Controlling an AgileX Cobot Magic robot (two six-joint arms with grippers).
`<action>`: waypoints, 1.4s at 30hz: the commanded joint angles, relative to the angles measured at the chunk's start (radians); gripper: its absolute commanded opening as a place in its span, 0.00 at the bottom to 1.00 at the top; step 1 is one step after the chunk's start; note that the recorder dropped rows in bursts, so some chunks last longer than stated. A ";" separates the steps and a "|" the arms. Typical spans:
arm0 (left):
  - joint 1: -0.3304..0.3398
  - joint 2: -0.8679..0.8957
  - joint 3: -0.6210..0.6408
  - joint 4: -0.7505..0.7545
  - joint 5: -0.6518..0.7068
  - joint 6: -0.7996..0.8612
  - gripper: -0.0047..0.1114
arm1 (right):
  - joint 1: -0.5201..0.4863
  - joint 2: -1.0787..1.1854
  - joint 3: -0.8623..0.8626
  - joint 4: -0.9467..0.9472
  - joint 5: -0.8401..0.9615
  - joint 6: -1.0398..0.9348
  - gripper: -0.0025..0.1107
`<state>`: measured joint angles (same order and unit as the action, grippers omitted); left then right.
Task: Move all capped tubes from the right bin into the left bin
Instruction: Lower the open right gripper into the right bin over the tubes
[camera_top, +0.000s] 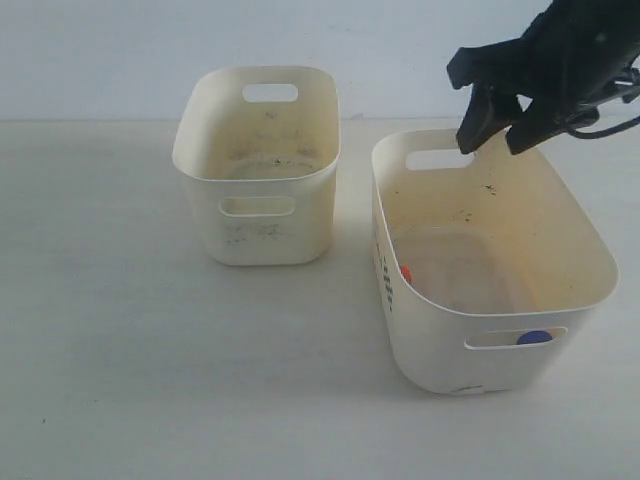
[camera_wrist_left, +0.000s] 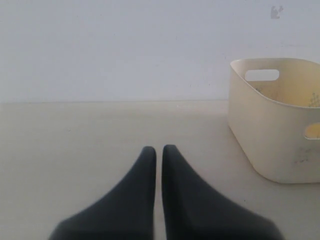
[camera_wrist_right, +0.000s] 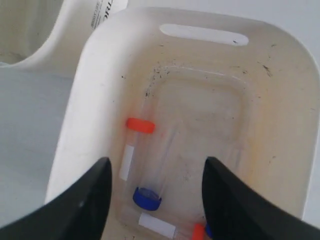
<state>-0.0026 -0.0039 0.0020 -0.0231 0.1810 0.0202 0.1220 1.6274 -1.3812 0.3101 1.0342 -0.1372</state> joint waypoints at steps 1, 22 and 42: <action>-0.007 0.004 -0.002 -0.003 -0.006 -0.004 0.08 | -0.003 0.112 -0.078 0.003 0.057 0.011 0.48; -0.007 0.004 -0.002 -0.003 -0.006 -0.004 0.08 | 0.060 0.292 -0.084 0.049 0.043 0.016 0.49; -0.007 0.004 -0.002 -0.003 -0.006 -0.004 0.08 | 0.065 0.339 0.096 0.080 -0.153 0.029 0.64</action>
<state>-0.0026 -0.0039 0.0020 -0.0231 0.1810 0.0202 0.1815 1.9655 -1.2876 0.3697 0.8916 -0.1115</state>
